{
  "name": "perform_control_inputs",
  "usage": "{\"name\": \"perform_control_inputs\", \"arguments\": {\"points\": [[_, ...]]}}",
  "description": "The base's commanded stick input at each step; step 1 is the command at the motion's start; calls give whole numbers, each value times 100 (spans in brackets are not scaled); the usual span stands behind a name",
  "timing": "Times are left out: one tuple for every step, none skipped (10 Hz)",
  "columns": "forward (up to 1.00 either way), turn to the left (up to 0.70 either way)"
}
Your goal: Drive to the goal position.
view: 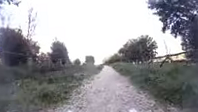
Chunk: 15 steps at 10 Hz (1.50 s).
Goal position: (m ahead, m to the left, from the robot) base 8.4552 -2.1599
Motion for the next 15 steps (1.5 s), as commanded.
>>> {"name": "perform_control_inputs", "arguments": {"points": [[100, 0], [100, 0], [100, 0], [100, 0], [100, 0], [100, 0], [100, 0], [100, 0], [100, 0], [100, 0], [100, 0], [100, 0], [100, 0], [100, 0], [100, 0]]}}
